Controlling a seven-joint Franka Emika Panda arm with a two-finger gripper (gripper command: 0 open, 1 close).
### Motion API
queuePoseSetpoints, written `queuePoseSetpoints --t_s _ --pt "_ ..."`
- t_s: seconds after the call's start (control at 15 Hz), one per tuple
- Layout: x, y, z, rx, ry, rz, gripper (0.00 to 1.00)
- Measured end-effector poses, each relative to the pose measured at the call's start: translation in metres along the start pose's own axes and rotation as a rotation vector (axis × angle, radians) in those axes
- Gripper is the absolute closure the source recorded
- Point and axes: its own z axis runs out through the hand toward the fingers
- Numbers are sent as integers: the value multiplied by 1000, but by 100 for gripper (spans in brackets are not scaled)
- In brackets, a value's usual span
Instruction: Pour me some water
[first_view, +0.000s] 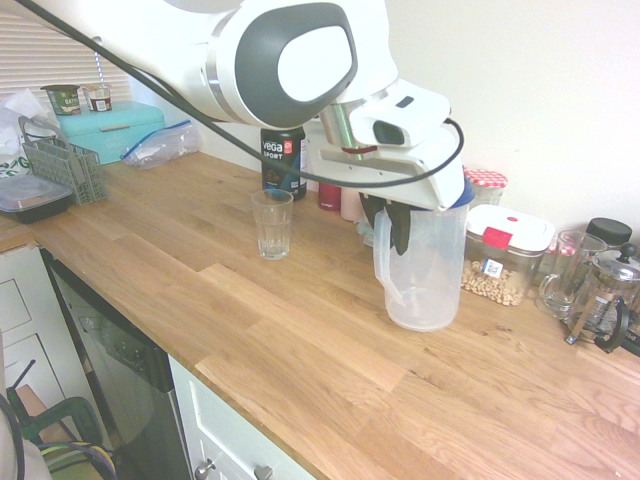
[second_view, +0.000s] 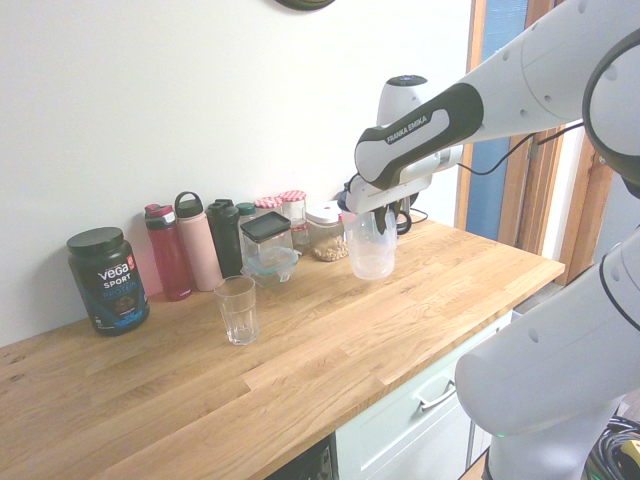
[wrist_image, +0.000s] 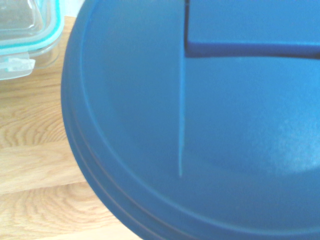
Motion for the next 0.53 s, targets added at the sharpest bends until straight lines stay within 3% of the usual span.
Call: queuePoseSetpoints --t_s 0.53 --pt "17 14 34 10 -25 28 100"
